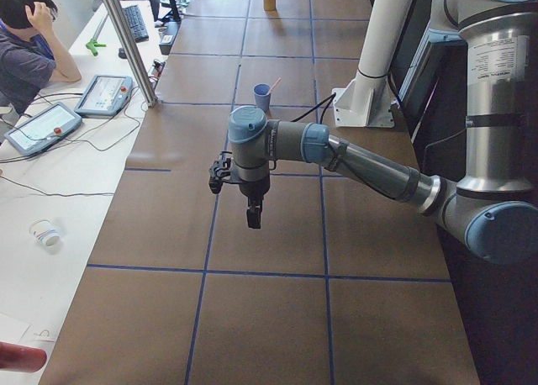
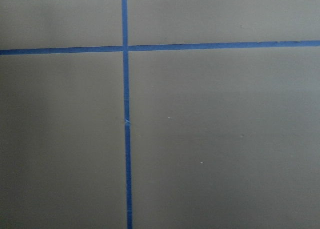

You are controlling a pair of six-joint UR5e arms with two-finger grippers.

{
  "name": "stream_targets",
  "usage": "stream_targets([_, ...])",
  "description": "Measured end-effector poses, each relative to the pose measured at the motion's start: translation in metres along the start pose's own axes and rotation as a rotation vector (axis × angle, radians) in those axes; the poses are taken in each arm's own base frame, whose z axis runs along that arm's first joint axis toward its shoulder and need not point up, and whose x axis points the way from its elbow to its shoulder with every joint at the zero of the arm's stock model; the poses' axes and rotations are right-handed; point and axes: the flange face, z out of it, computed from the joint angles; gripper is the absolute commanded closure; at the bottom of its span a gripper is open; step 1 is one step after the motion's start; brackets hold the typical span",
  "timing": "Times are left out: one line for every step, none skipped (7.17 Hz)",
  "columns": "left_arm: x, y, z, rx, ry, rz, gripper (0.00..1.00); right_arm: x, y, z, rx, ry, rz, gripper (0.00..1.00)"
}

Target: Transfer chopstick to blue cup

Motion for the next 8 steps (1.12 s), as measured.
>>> stream_targets([-0.021,-0.002,0.009,-0.012,0.005,0.002,0.00,0.031,0.008,-0.001,-0.007,-0.005,-0.030,0.00])
stream_targets([-0.046,-0.005,0.025,-0.020,0.039,0.010,0.00,0.059,0.025,-0.001,-0.016,-0.026,-0.039,0.00])
stream_targets([-0.069,-0.008,0.041,-0.016,0.086,0.024,0.00,0.082,0.043,-0.002,-0.020,-0.043,-0.047,0.00])
stream_targets([-0.085,-0.012,0.053,-0.009,0.113,0.032,0.00,0.096,0.057,-0.001,-0.025,-0.049,-0.046,0.00])
stream_targets([-0.093,-0.016,0.061,-0.010,0.124,0.032,0.00,0.103,0.066,0.001,-0.030,-0.049,-0.043,0.00])
stream_targets([-0.096,-0.023,0.063,-0.010,0.127,0.028,0.00,0.106,0.070,0.003,-0.033,-0.050,-0.038,0.00])
stream_targets([-0.096,-0.036,0.062,-0.007,0.127,0.023,0.00,0.108,0.073,0.004,-0.037,-0.051,-0.030,0.00])
stream_targets([-0.099,-0.050,0.065,-0.011,0.127,0.016,0.00,0.109,0.075,0.004,-0.039,-0.051,-0.022,0.00])
